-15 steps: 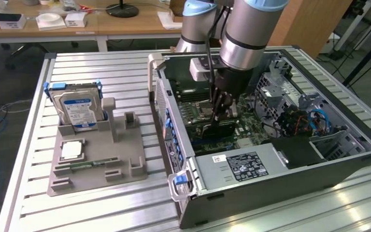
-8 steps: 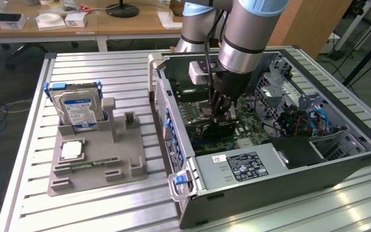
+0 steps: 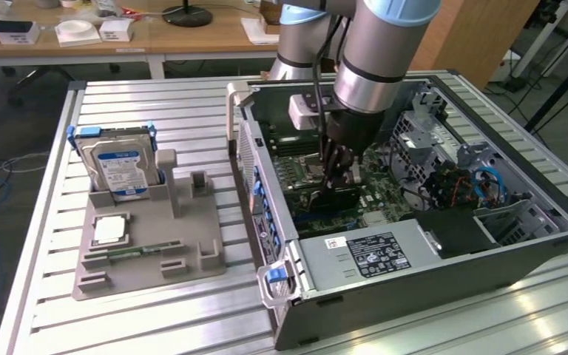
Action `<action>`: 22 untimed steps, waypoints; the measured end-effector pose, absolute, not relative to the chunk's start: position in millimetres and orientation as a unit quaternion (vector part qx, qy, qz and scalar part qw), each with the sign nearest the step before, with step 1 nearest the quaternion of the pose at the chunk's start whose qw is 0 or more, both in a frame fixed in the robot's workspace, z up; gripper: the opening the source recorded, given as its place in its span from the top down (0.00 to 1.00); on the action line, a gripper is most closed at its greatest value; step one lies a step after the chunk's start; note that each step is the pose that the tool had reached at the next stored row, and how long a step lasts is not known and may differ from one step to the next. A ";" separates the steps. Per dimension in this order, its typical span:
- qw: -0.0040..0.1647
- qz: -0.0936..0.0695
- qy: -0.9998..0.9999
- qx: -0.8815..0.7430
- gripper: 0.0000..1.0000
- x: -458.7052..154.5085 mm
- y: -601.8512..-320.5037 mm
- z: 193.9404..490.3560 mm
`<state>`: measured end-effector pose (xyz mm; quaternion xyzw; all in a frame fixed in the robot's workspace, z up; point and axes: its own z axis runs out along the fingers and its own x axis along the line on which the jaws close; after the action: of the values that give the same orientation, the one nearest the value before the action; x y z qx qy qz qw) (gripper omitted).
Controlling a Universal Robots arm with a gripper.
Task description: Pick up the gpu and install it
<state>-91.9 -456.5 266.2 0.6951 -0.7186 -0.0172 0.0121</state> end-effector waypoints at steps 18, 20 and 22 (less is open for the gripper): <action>0.012 -0.017 -0.719 0.695 0.89 -93.4 -456.5 261.2; 0.012 -0.017 -0.719 0.695 0.89 -93.7 -456.5 261.0; 0.011 -0.018 -0.719 0.695 0.89 -93.8 -456.4 262.2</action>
<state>-93.8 -456.4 262.2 0.6951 -0.7186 -0.0180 0.0110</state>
